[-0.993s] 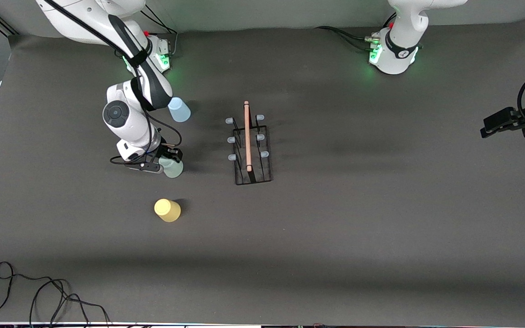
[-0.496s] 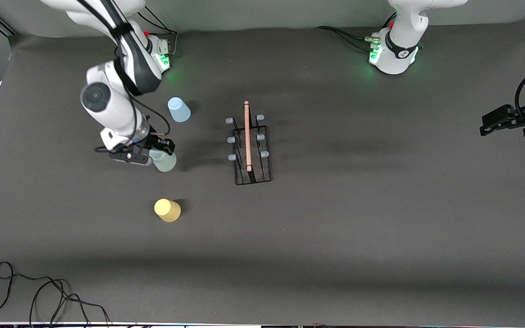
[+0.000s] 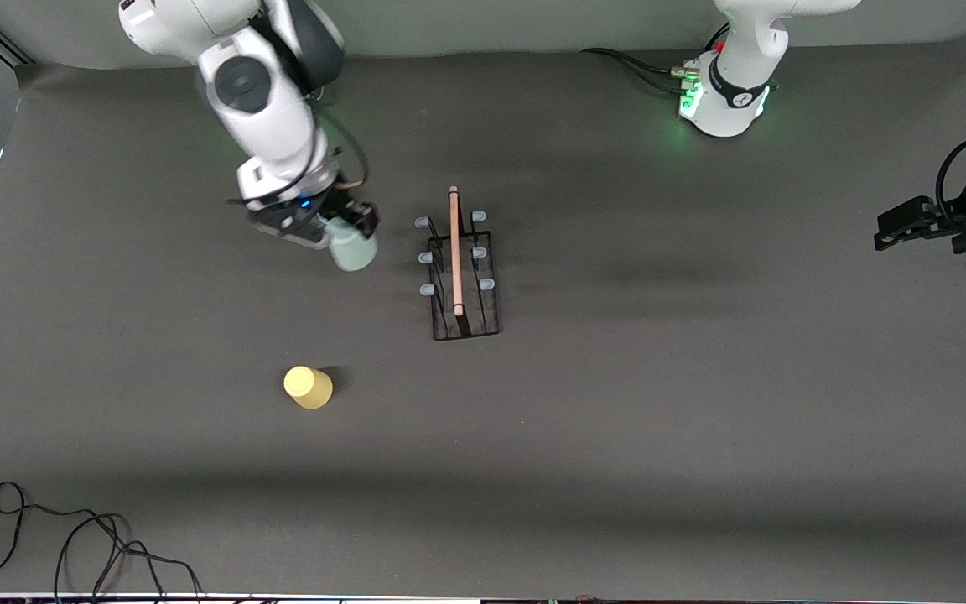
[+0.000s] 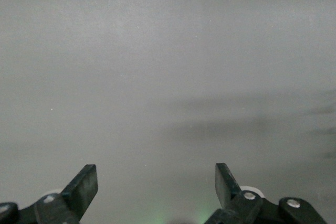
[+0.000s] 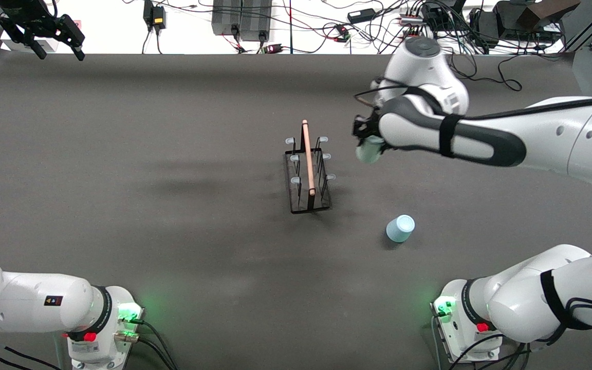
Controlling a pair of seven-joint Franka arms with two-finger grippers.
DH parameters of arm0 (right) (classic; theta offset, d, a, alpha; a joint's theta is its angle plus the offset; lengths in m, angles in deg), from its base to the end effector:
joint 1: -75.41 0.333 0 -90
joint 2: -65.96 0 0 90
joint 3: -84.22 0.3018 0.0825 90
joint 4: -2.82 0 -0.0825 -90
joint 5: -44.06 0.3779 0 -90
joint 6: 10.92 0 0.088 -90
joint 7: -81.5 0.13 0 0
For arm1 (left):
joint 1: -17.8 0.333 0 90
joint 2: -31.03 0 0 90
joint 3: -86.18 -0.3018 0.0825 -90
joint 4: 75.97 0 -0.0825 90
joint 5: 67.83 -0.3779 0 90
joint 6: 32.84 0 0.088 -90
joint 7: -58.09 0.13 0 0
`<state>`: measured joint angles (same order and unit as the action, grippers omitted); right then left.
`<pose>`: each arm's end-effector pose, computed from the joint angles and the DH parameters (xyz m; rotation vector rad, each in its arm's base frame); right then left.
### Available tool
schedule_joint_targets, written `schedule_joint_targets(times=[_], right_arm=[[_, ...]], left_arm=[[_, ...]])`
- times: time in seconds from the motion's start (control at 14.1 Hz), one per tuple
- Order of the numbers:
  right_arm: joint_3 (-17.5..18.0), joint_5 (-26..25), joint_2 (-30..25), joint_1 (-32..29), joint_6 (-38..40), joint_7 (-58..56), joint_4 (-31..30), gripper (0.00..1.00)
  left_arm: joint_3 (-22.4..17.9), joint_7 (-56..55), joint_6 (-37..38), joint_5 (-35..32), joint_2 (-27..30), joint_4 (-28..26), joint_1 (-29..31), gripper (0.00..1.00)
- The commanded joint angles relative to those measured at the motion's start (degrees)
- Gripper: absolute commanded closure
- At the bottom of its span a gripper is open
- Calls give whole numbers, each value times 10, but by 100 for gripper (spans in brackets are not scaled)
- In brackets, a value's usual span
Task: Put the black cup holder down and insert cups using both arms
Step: 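Carry the green cup to the rack and hang it on a peg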
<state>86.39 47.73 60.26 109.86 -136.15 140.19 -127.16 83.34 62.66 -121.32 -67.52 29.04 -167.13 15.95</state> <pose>0.4000 0.3018 0.3683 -3.0276 0.6483 0.0386 0.5518 0.0084 0.5567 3.1299 -0.0976 -0.1272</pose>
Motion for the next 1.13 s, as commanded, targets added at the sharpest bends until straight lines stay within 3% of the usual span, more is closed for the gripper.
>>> schedule_joint_targets(times=[0.0,0.35,0.85,0.92,0.99,1.06], right_arm=[[-5,5,13,47,7,78,21,100],[-5,2,48,101,-37,161,25,100],[-6,-1,105,122,-92,184,25,100],[-6,-1,108,122,-92,184,26,44],[-6,-1,108,122,-92,184,29,6],[-7,-1,107,121,-91,183,30,1]], left_arm=[[-4,8,1,-4,5,-4,-7,0],[-4,8,2,-5,5,-1,-7,0],[-3,6,-6,-7,3,-1,-17,0],[-3,5,-5,-7,3,-2,-17,0],[-3,2,-4,-7,3,-2,-17,0],[-3,-1,-1,-6,3,-2,-18,0]])
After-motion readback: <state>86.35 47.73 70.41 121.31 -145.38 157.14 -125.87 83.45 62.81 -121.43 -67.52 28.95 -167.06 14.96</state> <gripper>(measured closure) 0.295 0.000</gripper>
